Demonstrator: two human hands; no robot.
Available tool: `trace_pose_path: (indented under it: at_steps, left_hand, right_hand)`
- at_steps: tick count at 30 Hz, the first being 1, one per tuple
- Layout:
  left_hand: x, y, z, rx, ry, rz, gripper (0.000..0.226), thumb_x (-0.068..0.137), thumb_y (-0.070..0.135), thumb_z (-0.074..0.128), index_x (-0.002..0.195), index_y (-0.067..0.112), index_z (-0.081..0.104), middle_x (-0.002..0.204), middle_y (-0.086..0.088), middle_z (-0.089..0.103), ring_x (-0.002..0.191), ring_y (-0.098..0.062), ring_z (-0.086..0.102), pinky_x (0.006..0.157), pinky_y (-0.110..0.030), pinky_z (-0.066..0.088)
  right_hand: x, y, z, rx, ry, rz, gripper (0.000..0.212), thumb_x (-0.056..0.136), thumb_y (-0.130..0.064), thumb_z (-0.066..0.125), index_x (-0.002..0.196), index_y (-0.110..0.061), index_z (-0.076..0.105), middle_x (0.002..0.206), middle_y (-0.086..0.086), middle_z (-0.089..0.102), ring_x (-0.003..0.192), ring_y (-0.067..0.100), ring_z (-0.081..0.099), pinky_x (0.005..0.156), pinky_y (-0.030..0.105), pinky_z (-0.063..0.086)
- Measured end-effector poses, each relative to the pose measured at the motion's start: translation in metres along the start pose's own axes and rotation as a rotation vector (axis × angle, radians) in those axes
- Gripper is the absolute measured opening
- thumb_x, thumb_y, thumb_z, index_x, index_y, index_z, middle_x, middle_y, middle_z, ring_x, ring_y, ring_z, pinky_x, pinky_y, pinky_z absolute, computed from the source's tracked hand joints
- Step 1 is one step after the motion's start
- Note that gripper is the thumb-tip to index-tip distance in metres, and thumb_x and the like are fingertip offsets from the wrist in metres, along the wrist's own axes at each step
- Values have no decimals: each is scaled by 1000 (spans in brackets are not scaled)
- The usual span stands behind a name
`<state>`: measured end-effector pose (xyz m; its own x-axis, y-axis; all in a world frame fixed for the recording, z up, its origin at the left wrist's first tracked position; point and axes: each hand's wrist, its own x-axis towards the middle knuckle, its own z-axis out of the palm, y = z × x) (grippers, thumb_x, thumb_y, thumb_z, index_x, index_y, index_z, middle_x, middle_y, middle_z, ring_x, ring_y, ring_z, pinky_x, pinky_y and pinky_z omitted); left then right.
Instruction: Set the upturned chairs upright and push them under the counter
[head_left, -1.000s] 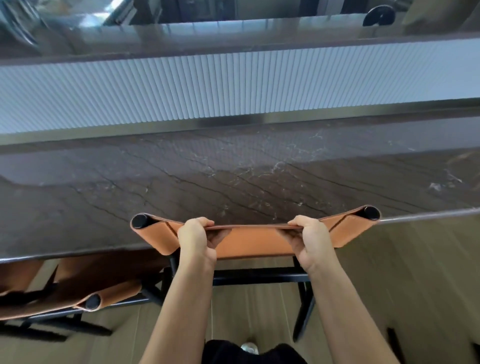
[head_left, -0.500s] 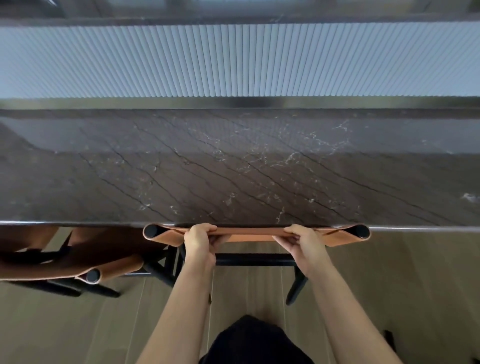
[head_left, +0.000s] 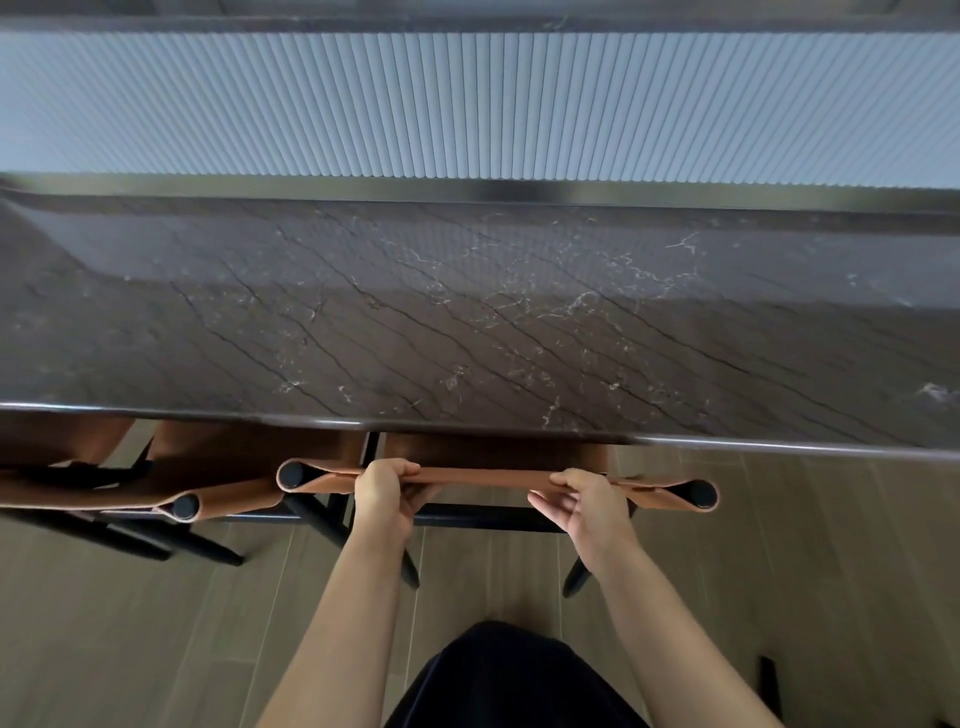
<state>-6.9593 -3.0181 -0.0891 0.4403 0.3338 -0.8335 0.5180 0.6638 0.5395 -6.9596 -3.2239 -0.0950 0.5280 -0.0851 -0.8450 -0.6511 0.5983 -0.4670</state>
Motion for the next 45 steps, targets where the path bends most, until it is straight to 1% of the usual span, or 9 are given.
trace_pose_path:
  at_steps: [4,9,13,20,23,30,35,39,45]
  left_hand:
    - [-2,-18,-13,-10,28,-26,13,86,-9,46,86,2,51,79,-15,54,74,-29,60,62,-40,55]
    - [-10,-55,-28,-67,50,-77,14,84,-11,46,88,3,47,78,-15,53,70,-29,58,49,-39,59]
    - [-18,-77,-29,-72,-1,-92,16,84,-11,47,93,2,48,80,-16,55,72,-29,60,57,-42,59]
    - [-21,-78,-31,-75,-38,-82,14,86,-11,45,89,2,49,87,-17,57,81,-31,61,62,-45,60]
    - [-23,-80,-31,-77,-48,-84,13,88,-10,46,91,2,49,89,-16,56,87,-32,60,62,-46,60]
    - [-32,-88,-36,-116,-70,-86,6,92,-2,52,91,3,51,89,-15,58,87,-29,62,86,-46,54]
    - [-42,-92,-43,-123,-130,-47,3,94,4,53,94,2,55,92,-17,65,91,-32,66,63,-38,61]
    - [-50,-93,-52,-92,-191,-36,10,95,9,55,100,1,58,94,-22,70,91,-35,69,61,-35,61]
    - [-59,-91,-62,-55,-275,-30,26,97,11,48,119,-2,55,111,-26,67,91,-33,69,61,-33,61]
  right_hand:
    - [0,14,-12,-36,65,38,24,83,14,59,104,1,57,98,25,63,89,33,67,60,40,58]
    - [-2,27,-39,-50,144,90,18,83,17,56,92,1,57,86,23,63,73,32,66,53,37,55]
    - [0,24,-62,-96,125,54,14,83,16,57,88,3,59,85,22,65,76,32,66,46,35,57]
    - [-9,22,-70,-206,-6,52,1,90,4,58,90,3,59,85,22,69,77,29,69,61,35,55]
    - [-13,22,-73,-228,-45,59,5,94,-1,57,90,2,60,89,20,68,82,30,68,65,34,54]
    - [-21,23,-83,-255,-116,68,11,98,-12,56,97,-4,63,100,17,70,93,29,68,74,33,54]
    - [-23,24,-85,-235,-147,76,13,97,-16,58,102,-5,62,104,19,71,91,29,70,75,33,57]
    - [-31,23,-88,-199,-149,67,13,98,-15,57,103,-3,59,109,22,69,92,31,69,77,34,56]
    - [-48,28,-97,-202,-152,-12,16,102,-19,49,111,-7,56,116,17,69,104,29,67,91,37,52]
